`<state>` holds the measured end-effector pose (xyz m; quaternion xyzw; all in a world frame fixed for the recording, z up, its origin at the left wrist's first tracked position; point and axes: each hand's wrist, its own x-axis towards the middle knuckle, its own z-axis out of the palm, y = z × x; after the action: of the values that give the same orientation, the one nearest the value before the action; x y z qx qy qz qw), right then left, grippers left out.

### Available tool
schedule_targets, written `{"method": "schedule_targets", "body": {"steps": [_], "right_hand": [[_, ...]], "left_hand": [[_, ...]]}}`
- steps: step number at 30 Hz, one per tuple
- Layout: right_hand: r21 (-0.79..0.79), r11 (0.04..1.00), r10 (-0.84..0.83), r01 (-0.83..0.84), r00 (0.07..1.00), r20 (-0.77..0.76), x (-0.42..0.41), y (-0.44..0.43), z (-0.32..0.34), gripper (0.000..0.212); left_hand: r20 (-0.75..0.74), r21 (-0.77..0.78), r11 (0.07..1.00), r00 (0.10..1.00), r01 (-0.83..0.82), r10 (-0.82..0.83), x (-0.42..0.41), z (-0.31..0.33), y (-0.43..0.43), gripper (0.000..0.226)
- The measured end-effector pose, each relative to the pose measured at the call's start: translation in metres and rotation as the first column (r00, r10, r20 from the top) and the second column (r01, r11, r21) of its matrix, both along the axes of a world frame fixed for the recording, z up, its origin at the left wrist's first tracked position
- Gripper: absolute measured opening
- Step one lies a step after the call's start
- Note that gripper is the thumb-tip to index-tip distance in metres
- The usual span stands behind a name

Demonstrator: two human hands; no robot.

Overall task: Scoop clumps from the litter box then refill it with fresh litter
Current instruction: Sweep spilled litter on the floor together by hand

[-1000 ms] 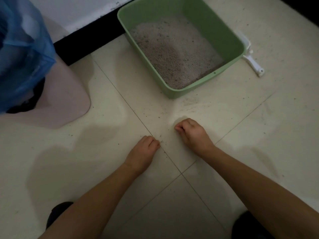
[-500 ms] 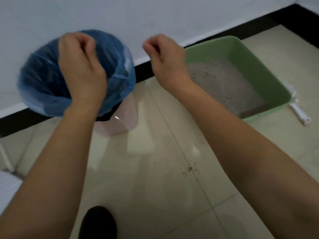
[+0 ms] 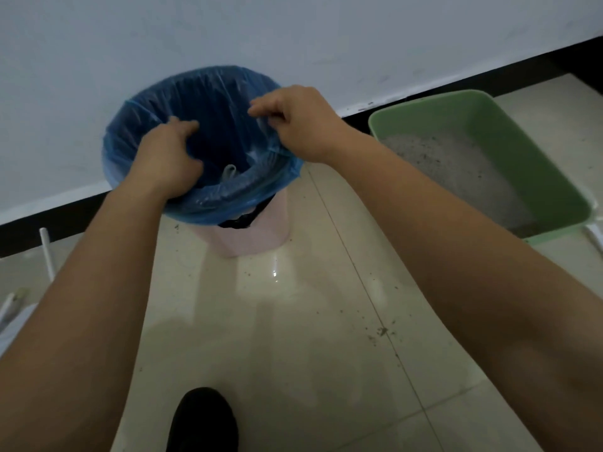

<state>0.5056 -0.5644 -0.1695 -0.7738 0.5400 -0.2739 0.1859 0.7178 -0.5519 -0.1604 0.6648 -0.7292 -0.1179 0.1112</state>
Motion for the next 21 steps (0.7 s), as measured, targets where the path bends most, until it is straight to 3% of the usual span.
{"method": "schedule_targets", "body": {"steps": [3, 7, 11, 13, 16, 18, 21], "right_hand": [[-0.038, 0.999, -0.034, 0.036, 0.998, 0.060, -0.014, 0.017, 0.003, 0.039], [-0.065, 0.989, -0.127, 0.134, 0.987, 0.099, -0.059, 0.059, -0.023, 0.040], [0.163, 0.978, -0.130, 0.131, 0.991, -0.021, -0.111, 0.138, -0.094, 0.035], [0.289, 0.950, -0.087, 0.121, 0.988, -0.128, -0.131, 0.174, -0.139, 0.031], [0.326, 0.922, -0.133, 0.211, 0.960, -0.246, -0.152, 0.223, -0.200, 0.025], [0.252, 0.916, -0.247, 0.311, 0.935, -0.255, -0.158, 0.255, -0.232, 0.021], [0.064, 0.932, -0.329, 0.356, 0.909, -0.255, -0.148, 0.288, -0.261, 0.025]], "left_hand": [[-0.050, -0.017, 1.000, 0.998, 0.025, -0.026, -0.012, 0.002, 0.000, 0.078], [-0.205, -0.319, 0.946, 0.970, 0.063, -0.134, -0.052, 0.002, 0.014, 0.051], [-0.265, -0.655, 0.744, 0.881, 0.133, -0.392, -0.114, -0.014, 0.041, 0.030], [-0.241, -0.708, 0.672, 0.819, 0.219, -0.520, -0.143, -0.040, 0.063, 0.023], [-0.289, -0.547, 0.754, 0.764, 0.363, -0.577, -0.167, -0.105, 0.098, 0.018], [-0.346, -0.322, 0.841, 0.773, 0.436, -0.532, -0.166, -0.158, 0.122, 0.016], [-0.306, -0.045, 0.841, 0.794, 0.539, -0.525, -0.144, -0.224, 0.156, 0.016]]}}
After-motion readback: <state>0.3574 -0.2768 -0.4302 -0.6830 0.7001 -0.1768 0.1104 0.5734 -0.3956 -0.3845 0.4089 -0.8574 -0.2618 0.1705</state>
